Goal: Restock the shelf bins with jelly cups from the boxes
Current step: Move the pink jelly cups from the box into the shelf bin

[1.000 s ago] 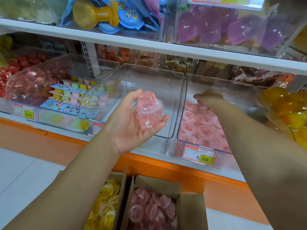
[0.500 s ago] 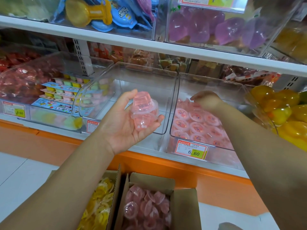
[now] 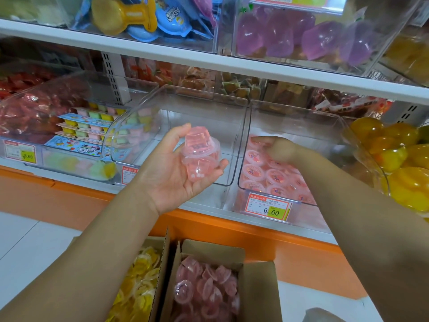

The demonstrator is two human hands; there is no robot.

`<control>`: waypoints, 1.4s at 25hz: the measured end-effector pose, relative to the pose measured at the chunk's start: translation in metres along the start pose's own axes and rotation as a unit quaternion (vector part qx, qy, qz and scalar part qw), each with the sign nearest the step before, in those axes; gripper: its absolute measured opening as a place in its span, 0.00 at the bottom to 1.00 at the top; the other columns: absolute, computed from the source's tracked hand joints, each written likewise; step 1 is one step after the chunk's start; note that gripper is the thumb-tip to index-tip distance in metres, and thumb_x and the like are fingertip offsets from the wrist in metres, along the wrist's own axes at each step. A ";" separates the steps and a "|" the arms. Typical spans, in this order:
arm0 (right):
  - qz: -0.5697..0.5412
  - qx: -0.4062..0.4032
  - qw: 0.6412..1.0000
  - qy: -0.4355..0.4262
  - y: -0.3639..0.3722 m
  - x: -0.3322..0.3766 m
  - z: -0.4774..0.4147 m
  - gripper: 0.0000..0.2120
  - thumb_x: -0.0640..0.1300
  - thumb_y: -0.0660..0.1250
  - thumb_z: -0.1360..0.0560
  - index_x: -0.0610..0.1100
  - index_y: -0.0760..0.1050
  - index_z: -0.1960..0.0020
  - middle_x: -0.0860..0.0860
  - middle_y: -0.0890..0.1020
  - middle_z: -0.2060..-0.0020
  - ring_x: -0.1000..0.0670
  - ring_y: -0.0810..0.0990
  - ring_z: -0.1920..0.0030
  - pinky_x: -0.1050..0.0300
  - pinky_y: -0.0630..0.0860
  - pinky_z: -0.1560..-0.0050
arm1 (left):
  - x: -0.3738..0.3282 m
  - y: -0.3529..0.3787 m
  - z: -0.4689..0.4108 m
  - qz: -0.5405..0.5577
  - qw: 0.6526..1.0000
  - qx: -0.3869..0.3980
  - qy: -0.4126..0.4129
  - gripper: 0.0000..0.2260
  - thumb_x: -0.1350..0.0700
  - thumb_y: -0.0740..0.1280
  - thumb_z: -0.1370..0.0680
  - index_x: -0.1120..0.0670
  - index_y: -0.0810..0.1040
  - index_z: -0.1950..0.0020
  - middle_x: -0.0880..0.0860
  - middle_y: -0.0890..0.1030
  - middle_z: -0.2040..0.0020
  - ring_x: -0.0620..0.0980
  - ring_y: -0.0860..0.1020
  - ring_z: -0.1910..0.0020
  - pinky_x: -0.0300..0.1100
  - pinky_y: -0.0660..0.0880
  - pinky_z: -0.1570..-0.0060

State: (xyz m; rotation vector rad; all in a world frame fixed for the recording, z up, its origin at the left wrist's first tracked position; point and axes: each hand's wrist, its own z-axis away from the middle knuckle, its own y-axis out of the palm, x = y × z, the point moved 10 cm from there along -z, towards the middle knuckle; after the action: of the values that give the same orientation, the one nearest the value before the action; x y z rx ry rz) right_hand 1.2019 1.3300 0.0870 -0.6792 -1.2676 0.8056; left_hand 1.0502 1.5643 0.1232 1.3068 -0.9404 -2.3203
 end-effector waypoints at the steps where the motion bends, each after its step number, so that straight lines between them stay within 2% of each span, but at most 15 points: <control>1: -0.026 0.001 1.000 0.000 0.002 0.002 0.002 0.27 0.32 0.51 0.21 0.55 0.72 0.31 0.49 0.73 0.32 0.56 0.65 0.80 0.66 0.63 0.80 | 0.000 0.000 0.000 0.001 1.000 -0.001 0.000 0.21 0.42 0.70 0.27 0.57 0.80 0.43 0.59 0.83 0.52 0.60 0.82 0.43 0.46 0.84 0.64; 5: -0.072 -0.012 0.997 -0.013 -0.002 0.005 0.012 0.25 0.31 0.52 0.21 0.51 0.73 0.31 0.49 0.73 0.32 0.60 0.66 0.83 0.70 0.63 0.80 | 0.002 0.002 0.000 0.002 1.000 0.000 -0.004 0.21 0.42 0.69 0.25 0.57 0.79 0.41 0.59 0.83 0.51 0.60 0.82 0.43 0.45 0.83 0.67; 8: -0.065 -0.037 0.997 -0.009 -0.010 0.008 0.015 0.22 0.34 0.57 0.21 0.51 0.73 0.32 0.49 0.76 0.38 0.60 0.69 0.81 0.71 0.65 0.79 | 0.004 0.004 0.000 -0.005 1.000 0.003 -0.004 0.21 0.42 0.68 0.25 0.57 0.80 0.42 0.59 0.83 0.51 0.60 0.82 0.42 0.45 0.83 0.66; 10: -0.065 -0.048 0.997 -0.014 -0.015 0.010 0.017 0.19 0.40 0.60 0.20 0.52 0.72 0.31 0.51 0.75 0.41 0.59 0.77 0.66 0.72 0.67 0.75 | 0.006 0.006 0.001 -0.008 1.000 0.006 -0.006 0.20 0.42 0.68 0.25 0.57 0.80 0.43 0.59 0.83 0.51 0.60 0.82 0.42 0.45 0.84 0.65; 12: -0.093 -0.073 0.993 -0.016 -0.025 0.010 0.017 0.17 0.44 0.59 0.18 0.50 0.72 0.31 0.52 0.75 0.36 0.52 0.78 0.45 0.73 0.68 0.67 | 0.006 0.007 0.001 -0.013 1.000 0.007 -0.007 0.20 0.42 0.69 0.25 0.57 0.81 0.45 0.59 0.83 0.51 0.60 0.82 0.42 0.45 0.83 0.66; 15: -0.102 -0.095 0.990 -0.007 -0.036 0.009 0.021 0.17 0.41 0.54 0.17 0.48 0.72 0.31 0.50 0.73 0.32 0.47 0.73 0.34 0.68 0.72 0.51 | 0.007 0.008 0.002 -0.021 1.000 0.006 -0.006 0.19 0.42 0.70 0.27 0.57 0.82 0.48 0.59 0.83 0.51 0.60 0.82 0.42 0.44 0.83 0.67; 17: -0.101 -0.068 0.993 -0.002 -0.030 0.010 0.023 0.18 0.40 0.53 0.17 0.48 0.70 0.29 0.48 0.73 0.32 0.46 0.73 0.33 0.59 0.72 0.42 | 0.008 0.010 0.003 -0.029 1.000 0.011 -0.007 0.19 0.42 0.70 0.28 0.57 0.83 0.49 0.60 0.83 0.50 0.60 0.81 0.42 0.44 0.83 0.67; 18: -0.103 -0.051 0.993 0.000 -0.022 0.012 0.022 0.19 0.40 0.54 0.17 0.49 0.68 0.28 0.48 0.72 0.31 0.46 0.74 0.35 0.61 0.71 0.43 | 0.009 0.010 0.003 -0.031 0.999 0.013 -0.008 0.19 0.42 0.70 0.28 0.57 0.83 0.50 0.60 0.83 0.50 0.60 0.81 0.41 0.44 0.83 0.67; 20: -0.077 -0.014 0.997 0.002 -0.005 0.024 0.022 0.21 0.43 0.54 0.17 0.51 0.62 0.25 0.48 0.69 0.29 0.48 0.77 0.43 0.69 0.70 0.51 | 0.009 0.009 0.005 -0.031 0.999 0.014 -0.006 0.19 0.42 0.70 0.28 0.57 0.83 0.50 0.60 0.83 0.50 0.60 0.81 0.41 0.44 0.83 0.68; 22: -0.032 0.004 0.999 -0.008 0.007 0.034 0.018 0.21 0.46 0.53 0.16 0.53 0.61 0.24 0.49 0.65 0.27 0.48 0.77 0.46 0.69 0.71 0.58 | 0.008 0.009 0.007 -0.030 0.999 0.018 -0.006 0.19 0.42 0.70 0.30 0.57 0.83 0.50 0.60 0.83 0.50 0.60 0.82 0.42 0.44 0.83 0.68; 24: -0.036 -0.002 0.999 -0.027 0.010 0.044 0.019 0.19 0.41 0.53 0.16 0.46 0.64 0.26 0.49 0.67 0.28 0.46 0.73 0.36 0.66 0.69 0.50 | 0.006 0.008 0.007 -0.027 0.999 0.022 -0.007 0.19 0.42 0.71 0.30 0.57 0.83 0.51 0.60 0.83 0.50 0.60 0.82 0.42 0.44 0.83 0.68; 26: -0.052 -0.010 0.998 -0.028 0.008 0.045 0.022 0.18 0.38 0.53 0.17 0.43 0.66 0.27 0.48 0.69 0.29 0.46 0.71 0.33 0.66 0.66 0.50 | 0.005 0.006 0.007 -0.029 0.999 0.027 -0.007 0.18 0.42 0.71 0.30 0.57 0.86 0.55 0.59 0.83 0.51 0.60 0.82 0.42 0.44 0.83 0.67; 31: -0.065 -0.008 0.998 -0.015 0.003 0.036 0.024 0.21 0.35 0.51 0.19 0.47 0.71 0.30 0.50 0.72 0.31 0.52 0.74 0.44 0.73 0.69 0.69 | 0.011 0.009 0.004 -0.039 0.999 0.031 -0.015 0.17 0.42 0.71 0.30 0.56 0.87 0.61 0.59 0.83 0.50 0.60 0.82 0.43 0.44 0.83 0.66; 33: -0.106 -0.029 0.994 -0.022 -0.001 0.036 0.030 0.22 0.32 0.52 0.20 0.45 0.72 0.31 0.49 0.74 0.32 0.56 0.78 0.49 0.71 0.72 0.67 | 0.015 0.010 0.003 -0.041 0.999 0.030 -0.019 0.17 0.42 0.71 0.30 0.56 0.87 0.60 0.59 0.83 0.50 0.60 0.83 0.44 0.45 0.83 0.65; 35: -0.193 -0.078 0.978 -0.008 -0.018 0.034 0.043 0.22 0.30 0.53 0.22 0.43 0.74 0.33 0.48 0.76 0.36 0.53 0.80 0.48 0.69 0.76 0.63 | 0.017 0.011 0.003 -0.048 0.998 0.025 -0.020 0.17 0.42 0.71 0.28 0.55 0.87 0.58 0.59 0.83 0.50 0.60 0.83 0.45 0.46 0.84 0.63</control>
State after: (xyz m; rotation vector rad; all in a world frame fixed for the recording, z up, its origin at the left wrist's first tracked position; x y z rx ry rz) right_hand 1.1658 1.3485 0.1285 -0.5263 -1.4302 0.3961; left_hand 1.0382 1.5473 0.1207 1.3576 -0.9736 -2.4178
